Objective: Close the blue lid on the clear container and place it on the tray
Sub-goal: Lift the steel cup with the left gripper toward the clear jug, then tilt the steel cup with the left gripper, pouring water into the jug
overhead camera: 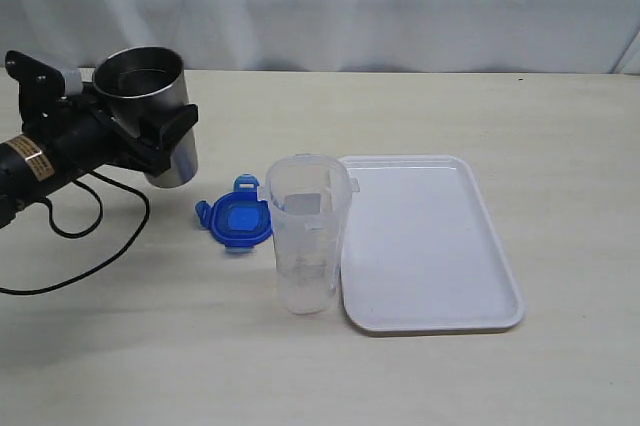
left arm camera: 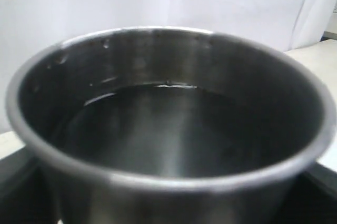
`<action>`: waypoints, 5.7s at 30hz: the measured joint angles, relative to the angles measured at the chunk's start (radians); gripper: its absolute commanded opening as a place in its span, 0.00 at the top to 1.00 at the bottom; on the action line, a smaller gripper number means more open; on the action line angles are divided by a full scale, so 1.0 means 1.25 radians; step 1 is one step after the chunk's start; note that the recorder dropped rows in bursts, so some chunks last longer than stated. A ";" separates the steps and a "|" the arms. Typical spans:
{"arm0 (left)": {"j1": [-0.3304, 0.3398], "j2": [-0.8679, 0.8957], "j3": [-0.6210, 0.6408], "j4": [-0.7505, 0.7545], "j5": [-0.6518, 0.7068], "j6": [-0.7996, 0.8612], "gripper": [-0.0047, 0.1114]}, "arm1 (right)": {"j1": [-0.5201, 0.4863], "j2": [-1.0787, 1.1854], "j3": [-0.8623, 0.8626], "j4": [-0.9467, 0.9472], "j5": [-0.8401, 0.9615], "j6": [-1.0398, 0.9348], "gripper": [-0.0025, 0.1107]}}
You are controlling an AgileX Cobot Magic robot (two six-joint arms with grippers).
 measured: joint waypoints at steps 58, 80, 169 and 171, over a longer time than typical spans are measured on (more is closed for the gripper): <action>-0.112 -0.036 -0.125 0.335 0.012 -0.047 0.96 | 0.000 0.000 0.000 0.000 0.000 0.000 0.94; -0.112 -0.036 -0.125 0.349 -0.001 0.003 0.96 | 0.000 0.000 0.000 0.000 0.000 0.000 0.94; -0.140 -0.036 -0.147 0.341 -0.001 0.345 0.96 | 0.000 0.000 0.000 0.000 0.000 0.000 0.94; -0.140 -0.036 -0.147 0.340 -0.001 0.348 0.96 | 0.000 0.000 0.000 0.000 0.000 0.000 0.94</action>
